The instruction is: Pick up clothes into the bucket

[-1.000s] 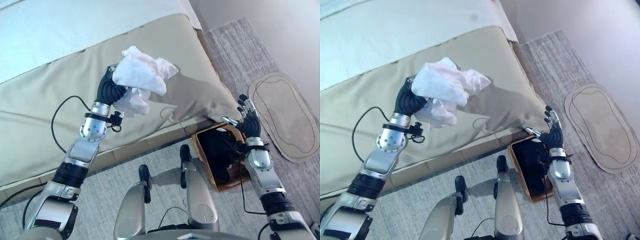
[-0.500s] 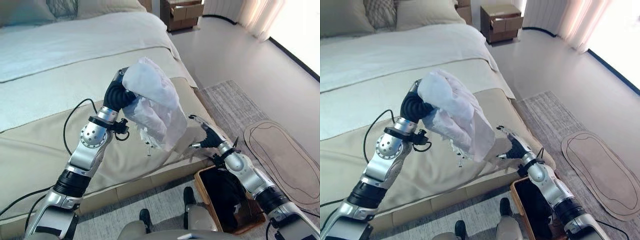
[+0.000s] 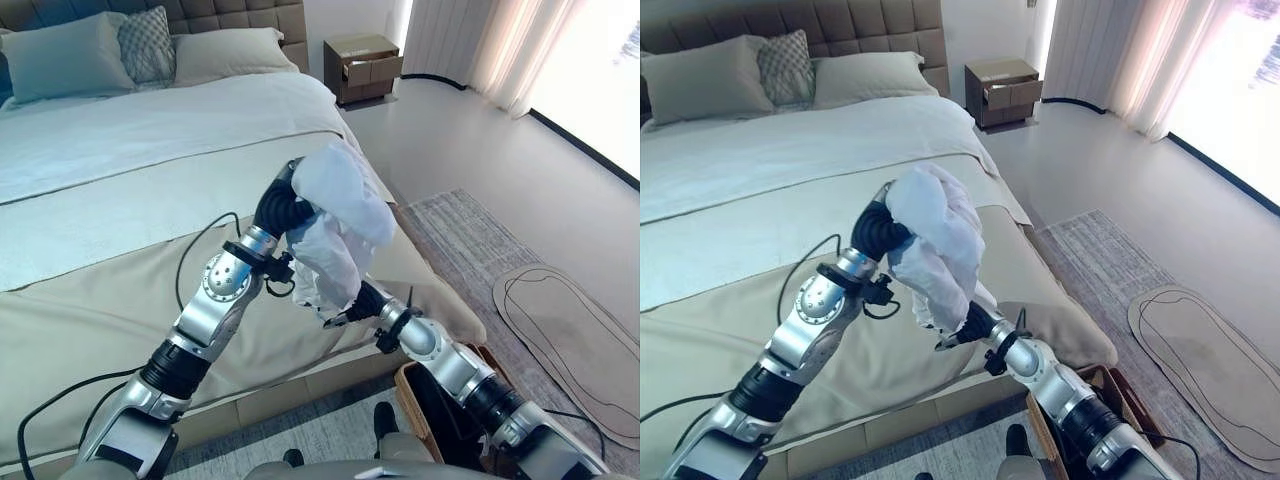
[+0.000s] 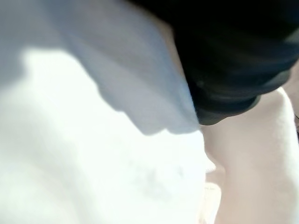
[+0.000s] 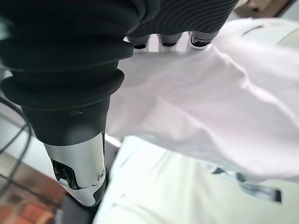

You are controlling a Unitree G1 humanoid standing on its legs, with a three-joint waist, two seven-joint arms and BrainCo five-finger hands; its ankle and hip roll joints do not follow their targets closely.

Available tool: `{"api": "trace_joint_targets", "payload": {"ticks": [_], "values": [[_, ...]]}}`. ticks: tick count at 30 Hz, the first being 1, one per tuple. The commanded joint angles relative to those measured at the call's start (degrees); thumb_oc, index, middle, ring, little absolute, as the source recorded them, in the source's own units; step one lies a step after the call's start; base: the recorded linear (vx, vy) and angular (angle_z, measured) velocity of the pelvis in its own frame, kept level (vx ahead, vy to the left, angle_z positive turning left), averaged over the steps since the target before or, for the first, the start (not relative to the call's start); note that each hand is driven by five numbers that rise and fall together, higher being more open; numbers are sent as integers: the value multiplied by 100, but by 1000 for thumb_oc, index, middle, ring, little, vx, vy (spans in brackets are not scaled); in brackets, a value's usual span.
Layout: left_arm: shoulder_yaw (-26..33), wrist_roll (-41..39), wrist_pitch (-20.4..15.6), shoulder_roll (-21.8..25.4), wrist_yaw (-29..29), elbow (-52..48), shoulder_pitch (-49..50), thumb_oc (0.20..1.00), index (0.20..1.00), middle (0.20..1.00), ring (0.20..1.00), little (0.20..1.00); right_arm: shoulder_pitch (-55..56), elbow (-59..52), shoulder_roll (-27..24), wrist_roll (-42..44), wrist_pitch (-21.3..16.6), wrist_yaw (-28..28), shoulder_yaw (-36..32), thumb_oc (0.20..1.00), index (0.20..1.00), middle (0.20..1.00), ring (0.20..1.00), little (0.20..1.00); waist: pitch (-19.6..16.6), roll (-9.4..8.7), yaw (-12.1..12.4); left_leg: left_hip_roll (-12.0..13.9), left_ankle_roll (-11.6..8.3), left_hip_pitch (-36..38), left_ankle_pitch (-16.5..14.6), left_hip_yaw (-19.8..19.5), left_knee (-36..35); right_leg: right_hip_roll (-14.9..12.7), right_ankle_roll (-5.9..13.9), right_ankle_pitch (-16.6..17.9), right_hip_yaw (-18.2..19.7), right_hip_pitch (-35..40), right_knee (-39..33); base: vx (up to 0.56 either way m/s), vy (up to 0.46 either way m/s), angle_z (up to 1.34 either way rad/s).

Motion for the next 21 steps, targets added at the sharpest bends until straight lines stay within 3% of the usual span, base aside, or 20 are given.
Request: {"api": "trace_joint_targets", "payload": {"ticks": [1, 11, 13, 14, 15, 21], "values": [[-17, -264, -299, -127, 95, -411, -602, 200, 200, 200, 200, 200, -446, -94, 345, 781, -104, 119, 173, 1000, 1000, 1000, 1000, 1000, -268, -178, 129, -95, 191, -270, -312, -89, 298, -325, 445, 9, -96, 9, 144, 0, 0, 0], [-211, -422, -261, -322, 34, -424, -455, 200, 200, 200, 200, 200, -784, -14, 720, 1405, -19, 283, 665, 1000, 1000, 1000, 1000, 1000, -395, -195, 243, -106, 180, -192, -290, -142, 269, -358, 434, 6, -152, 121, 118, 0, 0, 0], [-178, -398, -270, -328, 70, -454, -392, 200, 200, 200, 200, 200, -711, 55, 784, 1571, -34, 186, 616, 605, 605, 605, 605, 605, -404, -196, 262, -116, 185, -193, -287, -157, 279, -374, 434, 14, -161, 125, 118, -7, 10, 3], [-179, -396, -269, -328, 72, -456, -390, 200, 200, 200, 200, 200, -710, 57, 785, 1572, -35, 186, 616, 448, 448, 448, 448, 448, -406, -197, 260, -117, 185, -194, -286, -158, 280, -375, 434, 13, -163, 125, 117, -15, 16, 9], [-167, -381, -271, -338, 91, -454, -366, 200, 200, 200, 200, 200, -662, 85, 786, 1631, -36, 169, 585, 200, 200, 200, 200, 200, -406, -196, 263, -128, 186, -203, -283, -159, 289, -380, 433, 14, -165, 133, 120, -23, 22, 8], [-18, -256, -290, -268, 107, -445, -121, 200, 200, 200, 200, 200, -224, 108, 640, 1991, -57, 237, 366, 200, 200, 200, 200, 200, -387, -211, 264, -172, 198, -227, -286, -171, 340, -413, 438, 29, -171, 128, 153, -4, 4, 1]]}}
